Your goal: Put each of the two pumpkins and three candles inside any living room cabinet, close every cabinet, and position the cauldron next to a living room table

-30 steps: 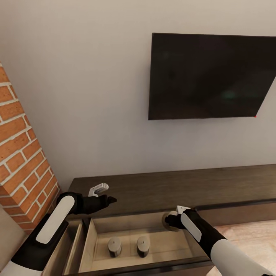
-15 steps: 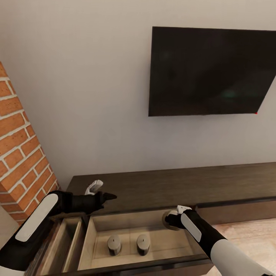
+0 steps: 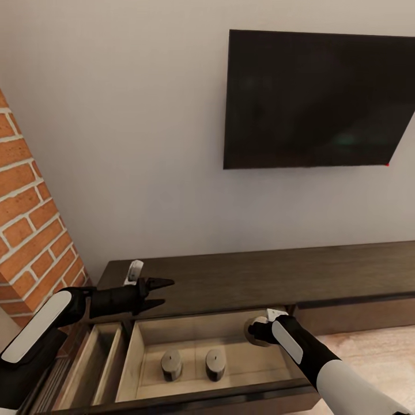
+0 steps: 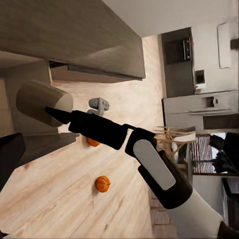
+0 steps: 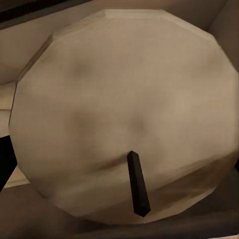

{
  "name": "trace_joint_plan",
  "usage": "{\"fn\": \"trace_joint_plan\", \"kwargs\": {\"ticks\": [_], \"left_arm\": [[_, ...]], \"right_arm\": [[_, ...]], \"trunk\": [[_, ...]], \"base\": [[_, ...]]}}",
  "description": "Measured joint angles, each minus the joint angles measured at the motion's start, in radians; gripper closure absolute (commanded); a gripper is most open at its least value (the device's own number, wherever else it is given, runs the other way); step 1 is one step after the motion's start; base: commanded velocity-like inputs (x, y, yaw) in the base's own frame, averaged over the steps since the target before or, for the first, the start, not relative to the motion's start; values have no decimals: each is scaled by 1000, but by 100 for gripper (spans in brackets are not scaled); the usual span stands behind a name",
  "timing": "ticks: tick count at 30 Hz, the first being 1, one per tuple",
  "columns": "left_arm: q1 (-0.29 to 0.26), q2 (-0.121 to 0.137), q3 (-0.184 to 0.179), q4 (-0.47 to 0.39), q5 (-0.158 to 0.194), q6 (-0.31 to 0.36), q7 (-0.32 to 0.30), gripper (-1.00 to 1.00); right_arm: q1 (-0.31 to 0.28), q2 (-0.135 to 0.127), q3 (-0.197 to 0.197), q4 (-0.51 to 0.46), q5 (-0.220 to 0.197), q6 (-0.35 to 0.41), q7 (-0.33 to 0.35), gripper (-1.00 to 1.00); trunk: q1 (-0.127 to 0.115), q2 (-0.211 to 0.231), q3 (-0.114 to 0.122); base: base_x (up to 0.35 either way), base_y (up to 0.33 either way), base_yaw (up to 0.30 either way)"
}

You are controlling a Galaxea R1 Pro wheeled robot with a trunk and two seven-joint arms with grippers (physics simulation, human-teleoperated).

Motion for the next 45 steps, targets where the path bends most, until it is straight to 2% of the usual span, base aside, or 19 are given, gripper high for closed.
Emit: {"fn": "trace_joint_plan", "kwargs": {"ticks": [14,18,22,27,33,36,42,45], "left_arm": [[28,2,-1,2,-1,0,-142,-100],[30,2,-2,2,-1,0,-178,-100],[30,4,-2,2,-2,0,-187,-100],[31,32,-2,2,-4,-1,-189,-100],[31,37,-2,2,-3,-1,-189,-100],[31,37,-3,2,-5,-1,-189,-100],[31,37,-3,2,-5,-1,-189,-100],[31,37,-3,2,-6,-1,-189,-100]], "right_arm": [[0,0,0,0,0,0,0,100],[0,0,0,-1,0,0,0,100],[0,0,0,0,0,0,0,100],[0,1,1,0,0,0,0,100],[0,2,1,0,-1,2,-2,100],[0,13,0,18,-6,12,-6,100],[-4,77,0,76,-8,52,-44,100],[-5,92,1,81,-4,57,-67,100]], "trunk": [[54,-98,-44],[54,-98,-44],[54,-98,-44],[53,-98,-44],[54,-98,-44],[54,-98,-44],[54,-98,-44],[54,-98,-44]], "base": [[0,0,0],[0,0,0],[0,0,0],[126,0,0],[62,0,0],[82,0,0],[14,0,0],[36,0,0]]}}
